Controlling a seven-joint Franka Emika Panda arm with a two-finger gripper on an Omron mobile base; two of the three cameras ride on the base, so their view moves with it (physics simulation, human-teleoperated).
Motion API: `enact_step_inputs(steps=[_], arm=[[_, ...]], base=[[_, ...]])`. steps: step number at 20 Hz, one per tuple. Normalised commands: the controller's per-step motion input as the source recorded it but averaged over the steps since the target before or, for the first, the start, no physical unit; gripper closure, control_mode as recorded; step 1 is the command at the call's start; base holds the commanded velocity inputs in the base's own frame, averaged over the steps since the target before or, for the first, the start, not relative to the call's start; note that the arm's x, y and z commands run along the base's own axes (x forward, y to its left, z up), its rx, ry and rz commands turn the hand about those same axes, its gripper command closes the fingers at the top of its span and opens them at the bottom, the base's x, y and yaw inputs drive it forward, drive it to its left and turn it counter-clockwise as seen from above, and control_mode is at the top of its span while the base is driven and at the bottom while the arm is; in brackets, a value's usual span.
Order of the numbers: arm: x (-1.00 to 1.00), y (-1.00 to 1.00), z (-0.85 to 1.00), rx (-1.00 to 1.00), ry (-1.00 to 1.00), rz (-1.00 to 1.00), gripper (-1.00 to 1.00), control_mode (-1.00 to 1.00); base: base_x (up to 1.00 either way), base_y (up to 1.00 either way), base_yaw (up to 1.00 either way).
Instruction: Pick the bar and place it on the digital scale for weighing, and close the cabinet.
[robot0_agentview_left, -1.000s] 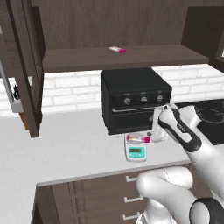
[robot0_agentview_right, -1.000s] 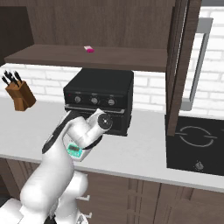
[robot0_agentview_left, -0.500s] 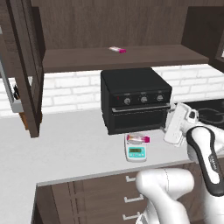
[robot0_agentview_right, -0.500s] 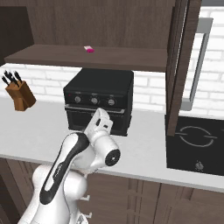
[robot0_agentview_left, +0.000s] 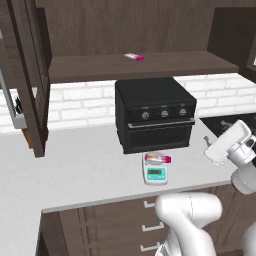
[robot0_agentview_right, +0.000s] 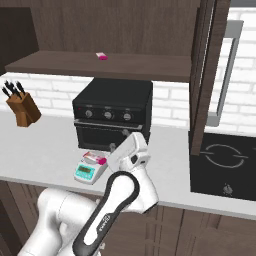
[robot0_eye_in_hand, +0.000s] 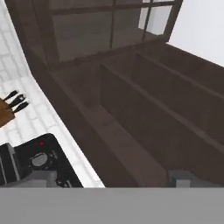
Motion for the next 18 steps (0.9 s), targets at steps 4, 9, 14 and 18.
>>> enact_step_inputs(steps=[4,9,14,18], arm=[[-0.11,-0.63,0.27,0.18,-0.33,-0.05,-1.00,-1.00],[-0.23,-0.78,0.35,0.18,-0.36,-0.06,-1.00,-1.00],[-0.34,-0.94,0.30,0.17,-0.22,-0.07,-1.00,-1.00],[-0.45,-0.93,0.21,0.10,-0.22,-0.09,-1.00,-1.00]], base=[[0.00,0.00,0.00],[0.00,0.00,0.00],[0.00,0.00,0.00],[0.00,0.00,0.00]])
